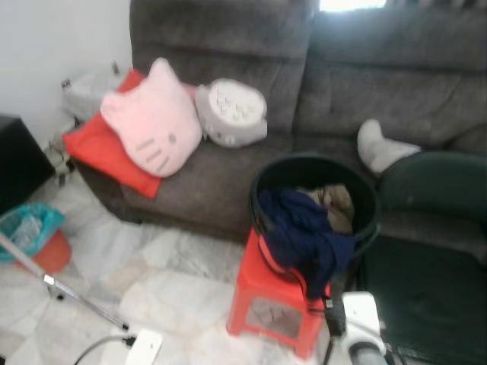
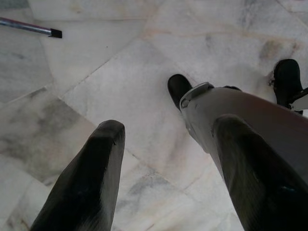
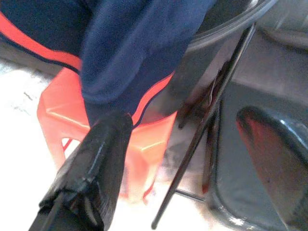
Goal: Hang hanger
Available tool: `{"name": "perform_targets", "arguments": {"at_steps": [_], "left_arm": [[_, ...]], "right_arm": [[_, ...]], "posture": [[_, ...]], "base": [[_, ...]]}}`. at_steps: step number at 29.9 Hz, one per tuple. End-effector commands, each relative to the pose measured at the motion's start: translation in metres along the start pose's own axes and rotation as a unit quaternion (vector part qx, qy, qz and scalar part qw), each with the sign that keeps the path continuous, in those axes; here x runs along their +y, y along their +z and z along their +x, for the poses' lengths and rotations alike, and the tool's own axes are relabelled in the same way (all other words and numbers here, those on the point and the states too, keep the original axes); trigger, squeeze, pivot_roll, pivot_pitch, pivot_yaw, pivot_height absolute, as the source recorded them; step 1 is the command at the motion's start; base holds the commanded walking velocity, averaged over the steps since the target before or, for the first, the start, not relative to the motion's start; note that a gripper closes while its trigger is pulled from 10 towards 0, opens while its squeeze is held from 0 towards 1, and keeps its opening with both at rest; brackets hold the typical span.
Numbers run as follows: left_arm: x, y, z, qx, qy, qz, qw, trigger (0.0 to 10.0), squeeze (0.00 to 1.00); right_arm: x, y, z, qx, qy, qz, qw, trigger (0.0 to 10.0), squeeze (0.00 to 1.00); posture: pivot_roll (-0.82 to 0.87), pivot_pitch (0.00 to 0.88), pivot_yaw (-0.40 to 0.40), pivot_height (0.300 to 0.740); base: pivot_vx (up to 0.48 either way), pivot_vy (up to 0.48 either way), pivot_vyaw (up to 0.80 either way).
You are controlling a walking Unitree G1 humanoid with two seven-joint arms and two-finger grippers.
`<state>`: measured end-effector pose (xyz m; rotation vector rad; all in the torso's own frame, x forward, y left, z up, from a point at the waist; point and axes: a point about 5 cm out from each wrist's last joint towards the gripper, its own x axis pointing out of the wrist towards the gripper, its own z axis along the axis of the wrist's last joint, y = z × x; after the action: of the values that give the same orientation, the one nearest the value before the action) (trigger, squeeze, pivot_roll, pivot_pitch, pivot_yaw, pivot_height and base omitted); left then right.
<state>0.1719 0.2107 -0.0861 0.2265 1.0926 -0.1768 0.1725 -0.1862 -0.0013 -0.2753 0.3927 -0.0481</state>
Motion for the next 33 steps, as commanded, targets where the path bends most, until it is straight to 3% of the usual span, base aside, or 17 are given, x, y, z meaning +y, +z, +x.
{"name": "perform_targets", "arguments": {"at_steps": [1, 6, 11, 14, 16, 19, 20, 21, 22, 29, 30, 33], "left_arm": [[0.0, -0.003, 0.0, 0.007, -0.001, 0.004, 1.0, 10.0, 0.0], [0.001, -0.003, 0.0, 0.007, -0.002, 0.008, 1.0, 10.0, 0.0], [0.001, -0.001, 0.0, 0.005, 0.0, 0.01, 1.0, 10.0, 0.0], [0.001, 0.0, 0.0, 0.004, 0.002, 0.009, 1.0, 10.0, 0.0], [0.001, 0.0, 0.0, 0.004, 0.002, 0.007, 1.0, 10.0, 0.0], [0.002, 0.0, 0.0, 0.003, 0.003, 0.007, 1.0, 10.0, 0.0], [0.002, 0.001, 0.0, 0.003, 0.004, 0.006, 1.0, 10.0, 0.0], [0.002, 0.001, 0.0, 0.003, 0.004, 0.005, 1.0, 10.0, 0.0], [0.002, 0.001, 0.0, 0.003, 0.004, 0.005, 1.0, 10.0, 0.0], [0.002, 0.001, 0.0, 0.003, 0.004, 0.007, 1.0, 10.0, 0.0], [0.002, 0.001, 0.0, 0.003, 0.003, 0.008, 1.0, 10.0, 0.0], [0.002, 0.001, 0.0, 0.003, 0.003, 0.005, 1.0, 10.0, 0.0]], "right_arm": [[-0.005, 0.018, -0.007, -0.026, 0.0, -0.011, 1.0, 10.0, 0.0], [-0.013, 0.044, -0.013, -0.081, -0.021, 0.002, 0.996, 10.0, 0.0], [-0.022, 0.067, 0.009, -0.109, -0.025, -0.006, 0.994, 10.0, 0.0], [-0.025, 0.078, 0.026, -0.118, -0.019, 0.041, 0.992, 10.0, 0.0], [-0.025, 0.081, 0.03, -0.122, -0.012, 0.058, 0.991, 10.0, 0.0], [-0.021, 0.082, 0.035, -0.114, -0.001, 0.122, 0.986, 10.0, 0.0], [-0.018, 0.08, 0.034, -0.106, 0.008, 0.134, 0.985, 10.0, 0.21], [-0.016, 0.079, 0.033, -0.105, 0.014, 0.132, 0.985, 10.0, 0.21], [-0.013, 0.077, 0.031, -0.105, 0.021, 0.131, 0.986, 10.0, 1.0], [-0.003, 0.065, 0.027, -0.071, 0.055, 0.149, 0.985, 10.0, 1.0], [0.0, 0.057, 0.028, -0.053, 0.064, 0.124, 0.989, 10.0, 1.0], [0.0, 0.052, 0.032, -0.037, 0.064, 0.129, 0.989, 10.0, 1.0]], "posture": [[-0.12, 0.0, 0.006, 0.74], [-0.12, 0.0, 0.007, 0.74], [-0.12, 0.0, 0.01, 0.74], [-0.11, 0.0, 0.007, 0.74], [-0.11, 0.0, 0.006, 0.74], [-0.1, 0.0, 0.005, 0.74], [-0.1, 0.0, 0.004, 0.74], [-0.1, 0.0, 0.005, 0.74], [-0.1, 0.0, 0.005, 0.74], [-0.11, 0.0, 0.011, 0.74], [-0.1, 0.0, 0.009, 0.74], [-0.1, 0.0, 0.006, 0.74]], "base": [[0.0, 0.0, 0.0], [0.0, 0.0, 0.0], [0.0, 0.0, 0.0], [0.0, 0.0, 0.0], [0.0, 0.0, 0.0], [0.0, 0.0, 0.0], [0.0, 0.0, 0.0], [0.0, 0.0, 0.0], [0.0, 0.0, 0.0], [0.0, 0.0, 0.0], [0.0, 0.0, 0.0], [0.0, 0.0, 0.0]]}}
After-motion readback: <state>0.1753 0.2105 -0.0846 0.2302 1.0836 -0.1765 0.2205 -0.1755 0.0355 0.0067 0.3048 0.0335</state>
